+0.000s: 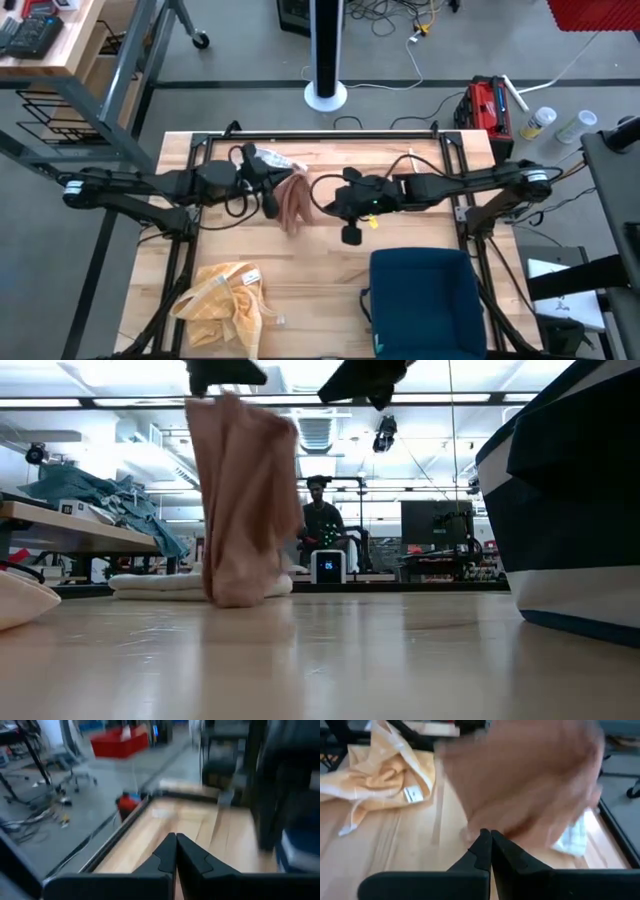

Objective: Fold towel
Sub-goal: Fold the brown towel

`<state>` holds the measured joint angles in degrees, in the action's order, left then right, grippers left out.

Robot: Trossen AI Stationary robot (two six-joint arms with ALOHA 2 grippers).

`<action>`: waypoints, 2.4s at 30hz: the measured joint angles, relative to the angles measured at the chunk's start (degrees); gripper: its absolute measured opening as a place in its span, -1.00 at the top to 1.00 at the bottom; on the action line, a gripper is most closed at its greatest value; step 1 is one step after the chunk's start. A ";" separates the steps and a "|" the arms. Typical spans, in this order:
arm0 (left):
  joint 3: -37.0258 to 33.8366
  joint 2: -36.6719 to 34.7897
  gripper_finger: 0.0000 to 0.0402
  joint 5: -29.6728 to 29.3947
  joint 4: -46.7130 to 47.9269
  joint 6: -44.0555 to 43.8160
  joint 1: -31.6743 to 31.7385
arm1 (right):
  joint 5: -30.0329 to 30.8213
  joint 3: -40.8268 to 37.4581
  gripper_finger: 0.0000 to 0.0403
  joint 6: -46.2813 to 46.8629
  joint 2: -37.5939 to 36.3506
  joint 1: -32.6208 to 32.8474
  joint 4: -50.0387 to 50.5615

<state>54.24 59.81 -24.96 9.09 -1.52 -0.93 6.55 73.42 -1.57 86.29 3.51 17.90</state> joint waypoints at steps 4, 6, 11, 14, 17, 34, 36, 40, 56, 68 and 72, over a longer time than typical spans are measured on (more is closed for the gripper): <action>11.70 4.13 1.00 0.07 8.35 5.54 0.00 | 0.11 1.95 1.00 -2.80 -0.73 -0.02 0.43; 19.00 6.68 1.00 0.01 11.44 7.80 0.00 | 0.11 3.09 1.00 -3.60 -1.24 -0.02 -0.42; 33.12 12.76 1.00 0.16 28.12 7.40 0.00 | -0.10 3.95 1.00 -2.90 -2.11 -0.04 2.71; 36.15 16.34 1.00 0.77 40.64 3.66 -0.02 | -0.71 3.89 1.00 -1.40 -3.07 0.00 7.99; 34.53 19.33 1.00 1.67 47.35 1.17 -0.09 | -0.59 3.16 1.00 1.38 -3.65 0.01 14.91; 9.38 32.77 1.00 23.00 16.11 12.02 -0.15 | -0.70 -2.40 1.00 7.62 -4.17 2.94 20.23; 7.93 33.99 0.97 22.99 13.39 12.01 -0.14 | -0.67 -2.53 1.00 7.73 -4.21 3.59 19.58; 5.74 36.00 0.87 23.00 9.55 12.02 -0.13 | -0.72 -2.83 1.00 7.83 -4.27 4.13 19.33; 1.86 38.45 0.31 22.29 1.43 11.71 -0.13 | -0.50 -5.32 1.00 5.98 -12.90 4.76 14.23; 1.44 38.29 0.61 19.69 -3.05 12.10 0.00 | 0.12 -22.35 1.00 9.95 -21.03 4.74 -2.06; 1.59 38.11 0.93 18.14 -3.05 12.37 0.13 | 2.19 -25.99 1.00 12.97 -20.59 4.74 -4.84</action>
<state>55.83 97.92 -6.82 6.04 10.85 -0.80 8.74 47.43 11.40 65.70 8.25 13.07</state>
